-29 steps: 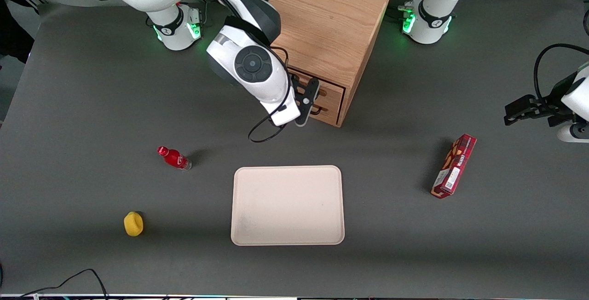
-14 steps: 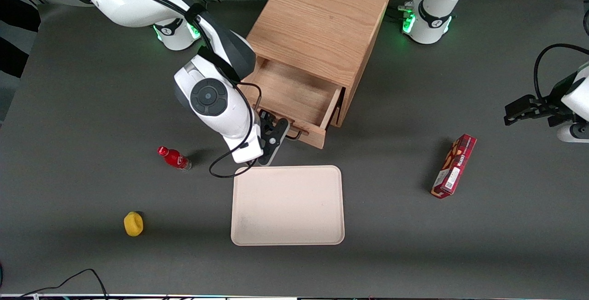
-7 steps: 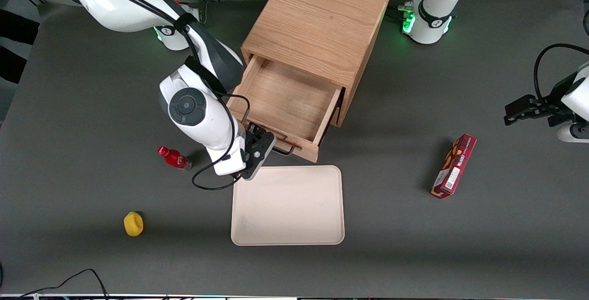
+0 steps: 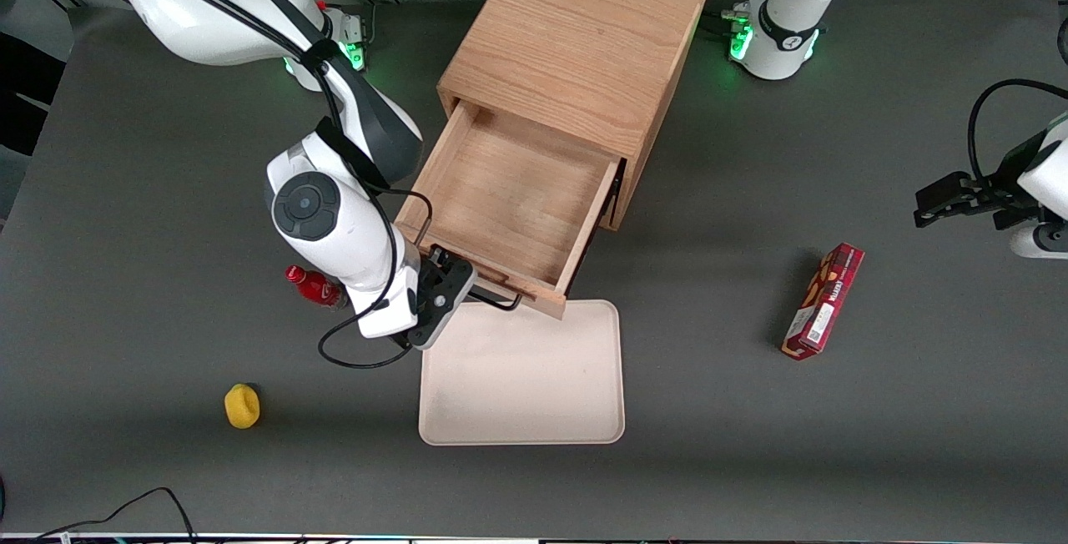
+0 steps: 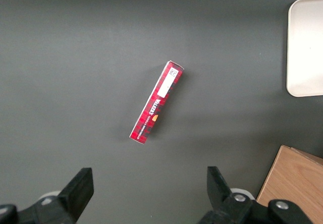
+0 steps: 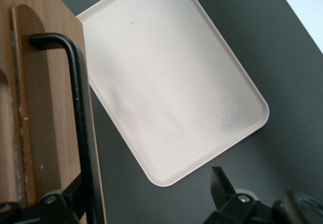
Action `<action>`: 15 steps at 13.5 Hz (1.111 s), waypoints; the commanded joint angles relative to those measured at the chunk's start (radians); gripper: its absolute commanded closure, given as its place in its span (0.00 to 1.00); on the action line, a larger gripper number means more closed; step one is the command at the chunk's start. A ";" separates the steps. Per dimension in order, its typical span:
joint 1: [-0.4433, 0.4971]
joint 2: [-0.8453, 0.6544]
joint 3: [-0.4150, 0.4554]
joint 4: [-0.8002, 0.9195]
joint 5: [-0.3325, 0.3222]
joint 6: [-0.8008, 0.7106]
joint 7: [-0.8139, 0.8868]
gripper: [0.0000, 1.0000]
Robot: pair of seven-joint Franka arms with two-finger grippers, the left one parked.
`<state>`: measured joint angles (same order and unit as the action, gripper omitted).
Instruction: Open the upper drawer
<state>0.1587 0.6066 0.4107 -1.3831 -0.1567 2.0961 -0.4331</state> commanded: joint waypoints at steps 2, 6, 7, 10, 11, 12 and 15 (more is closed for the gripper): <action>-0.021 -0.002 0.000 0.038 0.098 0.009 -0.010 0.00; -0.024 -0.042 -0.033 0.044 0.263 -0.001 -0.009 0.00; -0.037 -0.060 -0.035 0.051 0.287 -0.011 -0.007 0.00; -0.140 -0.184 -0.050 0.041 0.353 -0.147 0.104 0.00; -0.163 -0.232 -0.070 0.036 0.345 -0.212 0.223 0.00; -0.168 -0.276 -0.102 0.033 0.342 -0.270 0.334 0.00; -0.172 -0.391 -0.199 0.009 0.289 -0.471 0.571 0.00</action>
<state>-0.0230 0.3021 0.2602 -1.3118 0.1558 1.7058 0.0003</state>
